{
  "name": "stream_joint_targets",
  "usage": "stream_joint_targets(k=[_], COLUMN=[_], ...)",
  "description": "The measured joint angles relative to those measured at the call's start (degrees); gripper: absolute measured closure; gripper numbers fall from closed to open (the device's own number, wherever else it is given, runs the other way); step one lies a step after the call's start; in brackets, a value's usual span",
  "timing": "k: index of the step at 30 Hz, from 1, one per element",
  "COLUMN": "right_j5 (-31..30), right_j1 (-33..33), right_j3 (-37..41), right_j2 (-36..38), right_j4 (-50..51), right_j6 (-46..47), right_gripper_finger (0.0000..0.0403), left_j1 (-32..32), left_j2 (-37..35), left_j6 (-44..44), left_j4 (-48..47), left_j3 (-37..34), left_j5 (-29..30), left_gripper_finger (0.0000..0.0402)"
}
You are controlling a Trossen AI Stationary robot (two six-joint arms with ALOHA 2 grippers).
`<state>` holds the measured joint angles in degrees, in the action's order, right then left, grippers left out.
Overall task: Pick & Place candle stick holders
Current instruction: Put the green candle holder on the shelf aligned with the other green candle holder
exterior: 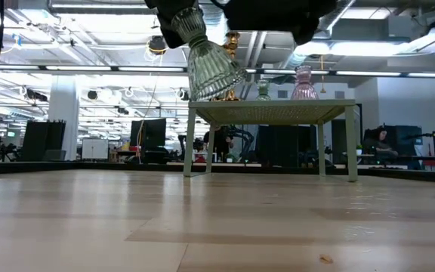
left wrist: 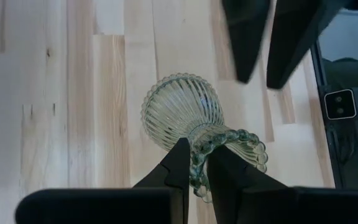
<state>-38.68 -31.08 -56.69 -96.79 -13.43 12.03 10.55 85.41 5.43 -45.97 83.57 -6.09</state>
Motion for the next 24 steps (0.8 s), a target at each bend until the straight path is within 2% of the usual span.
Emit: stream_joint_targets(k=[6, 9, 11, 14, 16, 24], right_j5=[1.19, 1.59, 3.8, 8.88, 10.0, 10.67], right_j1=[2.73, 4.11, 5.17, 6.94, 7.94, 9.56], right_j3=[0.0, -0.02, -0.04, -0.17, -0.13, -1.42], right_j2=[0.0, -0.36, -1.23, -2.98, -4.49, -6.59], right_j4=[-1.83, -2.65, -3.88, -8.56, -9.99, -10.8], right_j6=[0.0, 0.0, -0.02, -0.02, -0.03, -0.57], right_gripper_finger=[0.0176, 0.0129, 0.0112, 0.0105, 0.0106, 0.0148], left_j1=[0.32, 0.37, 0.34, 0.31, 0.33, 0.31], left_j2=[0.0, 0.0, 0.0, 0.0, 0.02, 0.02], left_j6=[-0.01, -0.02, -0.02, -0.02, -0.02, -0.02], left_j4=[0.06, 0.33, 0.53, 1.08, 1.39, 2.08], left_j3=[0.0, 0.0, 0.0, 0.0, 0.0, 0.02], left_j5=[0.02, -0.1, -0.02, 0.04, 0.0, 0.02], left_gripper_finger=[0.0368, 0.0368, 0.0368, 0.0368, 0.0368, 0.0368])
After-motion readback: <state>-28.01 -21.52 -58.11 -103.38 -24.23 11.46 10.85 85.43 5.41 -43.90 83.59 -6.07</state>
